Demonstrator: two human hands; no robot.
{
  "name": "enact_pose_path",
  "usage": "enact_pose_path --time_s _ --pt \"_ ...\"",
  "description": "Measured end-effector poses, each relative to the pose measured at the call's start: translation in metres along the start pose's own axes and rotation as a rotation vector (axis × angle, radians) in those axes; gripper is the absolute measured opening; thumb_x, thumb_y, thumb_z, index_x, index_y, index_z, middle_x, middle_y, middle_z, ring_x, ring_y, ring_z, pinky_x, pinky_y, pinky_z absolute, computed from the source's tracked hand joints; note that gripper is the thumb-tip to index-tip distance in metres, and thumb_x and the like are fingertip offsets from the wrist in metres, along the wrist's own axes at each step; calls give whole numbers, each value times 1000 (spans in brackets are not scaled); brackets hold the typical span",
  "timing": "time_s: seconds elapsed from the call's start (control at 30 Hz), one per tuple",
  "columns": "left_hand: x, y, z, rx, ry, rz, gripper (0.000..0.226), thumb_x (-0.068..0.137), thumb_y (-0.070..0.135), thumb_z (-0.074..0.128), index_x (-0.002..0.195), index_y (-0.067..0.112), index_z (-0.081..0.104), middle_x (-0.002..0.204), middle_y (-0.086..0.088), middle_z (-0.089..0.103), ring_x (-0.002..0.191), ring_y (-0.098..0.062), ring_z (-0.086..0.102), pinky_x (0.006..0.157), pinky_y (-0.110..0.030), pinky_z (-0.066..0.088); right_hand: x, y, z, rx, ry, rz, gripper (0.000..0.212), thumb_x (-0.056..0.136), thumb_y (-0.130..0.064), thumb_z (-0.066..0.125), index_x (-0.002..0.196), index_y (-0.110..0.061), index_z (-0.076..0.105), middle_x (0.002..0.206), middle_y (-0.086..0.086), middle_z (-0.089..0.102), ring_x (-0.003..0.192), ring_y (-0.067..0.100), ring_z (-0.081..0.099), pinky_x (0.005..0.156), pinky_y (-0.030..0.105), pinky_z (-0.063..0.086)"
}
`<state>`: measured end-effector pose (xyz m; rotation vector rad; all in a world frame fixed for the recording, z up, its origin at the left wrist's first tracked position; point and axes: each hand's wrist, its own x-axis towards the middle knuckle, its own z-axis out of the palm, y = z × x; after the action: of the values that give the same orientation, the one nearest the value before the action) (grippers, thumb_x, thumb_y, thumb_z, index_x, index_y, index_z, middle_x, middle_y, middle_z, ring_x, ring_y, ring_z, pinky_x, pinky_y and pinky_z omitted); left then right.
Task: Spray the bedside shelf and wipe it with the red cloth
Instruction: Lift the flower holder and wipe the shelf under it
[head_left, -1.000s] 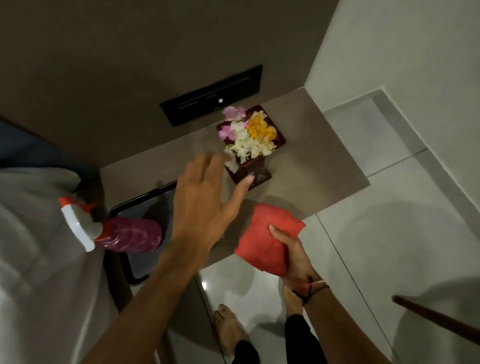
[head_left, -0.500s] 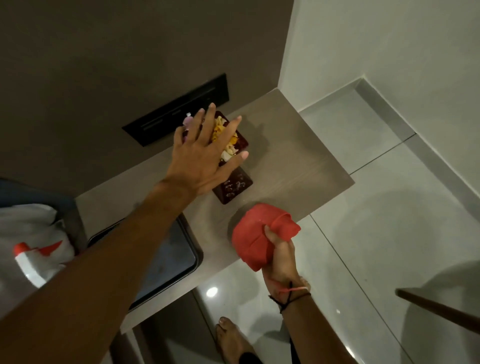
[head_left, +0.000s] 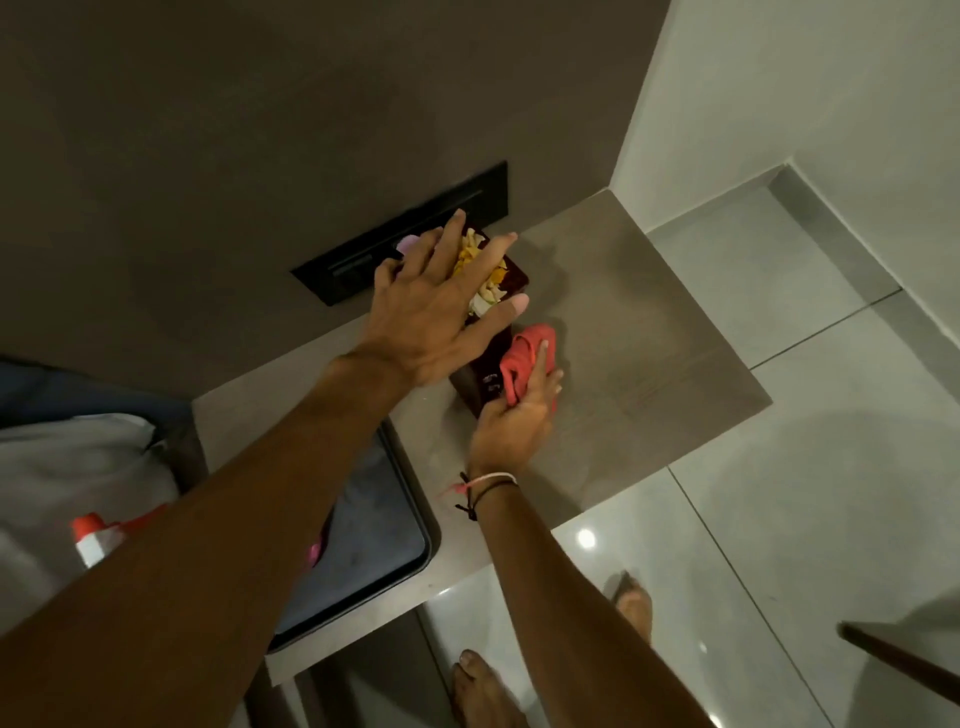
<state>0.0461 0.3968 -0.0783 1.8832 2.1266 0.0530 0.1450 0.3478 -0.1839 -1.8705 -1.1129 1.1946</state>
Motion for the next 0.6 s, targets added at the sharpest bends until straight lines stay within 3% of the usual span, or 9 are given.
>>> enact_pose_path --time_s 0.07,0.1,0.13,0.17,0.2,0.3,0.4,0.5,0.6 --pt "1 -1 1 -8 -10 0 71 91 73 24 157 49 16 174 -4 5 159 -30 13 119 -66 21 -12 1 0 -12 3 -10 78 98 4 49 162 -28 19 170 16 19 136 11 37 98 20 32" --pt "2 -2 0 -12 -18 0 71 90 74 24 157 49 16 174 -4 4 159 -30 13 119 -67 21 -19 2 0 -38 -13 -33 79 98 2 50 162 -29 16 169 16 22 132 10 42 112 25 32" --pt "3 -4 0 -16 -26 -2 72 90 74 23 157 50 15 174 -3 4 159 -30 12 119 -67 21 -29 4 -1 -70 -38 -63 79 99 0 52 161 -32 14 168 15 26 131 15 51 100 43 57" --pt "4 -5 0 -21 -33 -3 72 90 75 22 157 50 15 174 -3 3 159 -30 12 119 -67 21 -37 6 -2 -81 -56 -105 78 100 -3 52 160 -33 14 167 13 30 132 23 55 114 33 44" --pt "5 -6 -1 -25 -38 -4 71 90 75 22 156 51 14 174 -3 2 159 -30 12 119 -66 22 -46 9 -3 -64 -80 -142 73 102 -6 52 160 -35 18 165 11 34 134 27 56 111 28 38" --pt "6 -6 -1 -12 -20 1 65 94 72 27 156 52 15 174 -2 4 158 -30 14 118 -65 24 -60 28 -14 -7 -214 -218 61 101 -1 51 158 -18 33 147 26 54 124 41 63 103 47 57" --pt "6 -4 -4 -5 -34 -11 65 96 70 29 157 51 14 174 -1 3 159 -30 13 118 -64 24 -70 43 -33 27 -383 -142 52 96 7 49 146 -9 53 135 21 66 121 35 67 103 34 57" --pt "7 -4 -6 -9 -57 -24 66 96 69 31 157 51 13 174 -1 1 159 -30 10 120 -65 22 -69 45 -48 89 -107 -77 38 96 -20 50 120 2 69 101 12 75 93 2 68 80 6 54" --pt "5 -2 -5 -1 -50 -23 69 95 71 30 158 50 14 174 -2 2 159 -31 11 120 -66 21 -32 38 -55 267 211 28 28 98 4 50 122 9 63 86 -7 59 71 -15 58 69 9 50"
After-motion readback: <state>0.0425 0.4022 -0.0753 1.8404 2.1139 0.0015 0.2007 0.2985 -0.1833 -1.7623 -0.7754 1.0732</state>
